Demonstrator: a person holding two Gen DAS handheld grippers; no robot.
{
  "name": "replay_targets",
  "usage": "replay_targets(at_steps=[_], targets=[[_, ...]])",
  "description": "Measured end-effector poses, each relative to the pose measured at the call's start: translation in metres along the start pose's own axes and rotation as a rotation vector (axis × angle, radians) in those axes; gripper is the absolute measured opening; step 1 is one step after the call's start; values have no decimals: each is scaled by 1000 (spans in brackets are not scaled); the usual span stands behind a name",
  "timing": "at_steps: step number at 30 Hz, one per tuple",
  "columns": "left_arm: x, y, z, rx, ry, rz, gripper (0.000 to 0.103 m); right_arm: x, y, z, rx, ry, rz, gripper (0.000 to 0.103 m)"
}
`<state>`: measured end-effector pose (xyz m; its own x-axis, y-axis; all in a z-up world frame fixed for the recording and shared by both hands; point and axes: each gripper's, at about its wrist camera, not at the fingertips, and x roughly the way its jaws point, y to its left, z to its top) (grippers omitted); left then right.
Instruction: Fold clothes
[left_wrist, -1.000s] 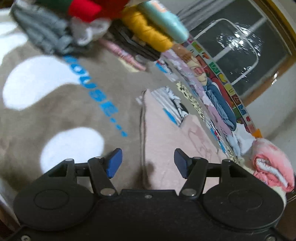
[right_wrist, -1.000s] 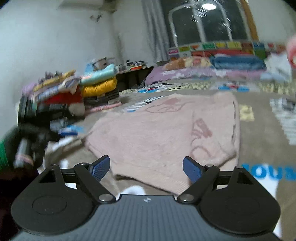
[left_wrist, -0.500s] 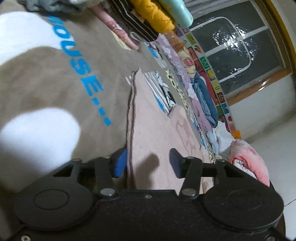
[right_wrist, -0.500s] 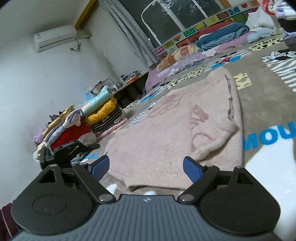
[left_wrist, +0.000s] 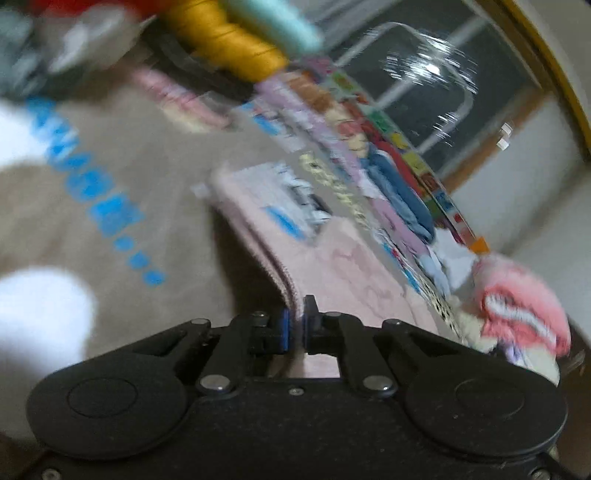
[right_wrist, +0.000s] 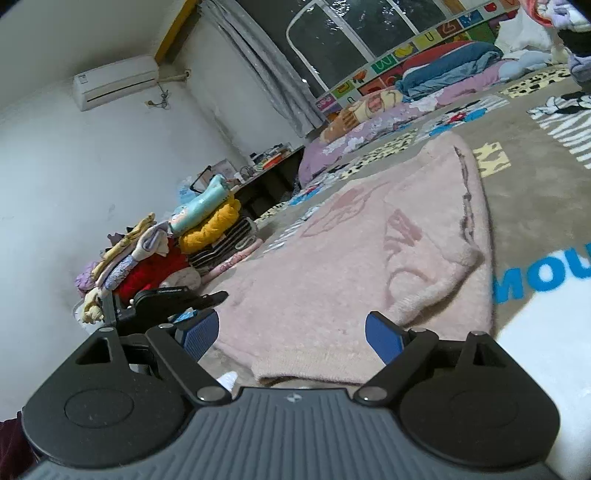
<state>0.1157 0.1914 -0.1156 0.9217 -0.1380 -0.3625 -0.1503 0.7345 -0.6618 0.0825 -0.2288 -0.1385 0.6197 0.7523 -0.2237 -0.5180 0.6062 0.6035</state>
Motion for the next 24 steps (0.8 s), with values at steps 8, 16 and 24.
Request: replay_targets(at_steps=[8, 16, 24], targets=[[-4, -86, -29, 329, -13, -111, 4, -8, -2, 4, 39, -28, 58, 86], [17, -138, -79, 589, 37, -133, 4, -16, -11, 4, 115, -63, 98, 86], [30, -170, -110, 667, 73, -208, 3, -30, -22, 4, 170, -106, 98, 86]])
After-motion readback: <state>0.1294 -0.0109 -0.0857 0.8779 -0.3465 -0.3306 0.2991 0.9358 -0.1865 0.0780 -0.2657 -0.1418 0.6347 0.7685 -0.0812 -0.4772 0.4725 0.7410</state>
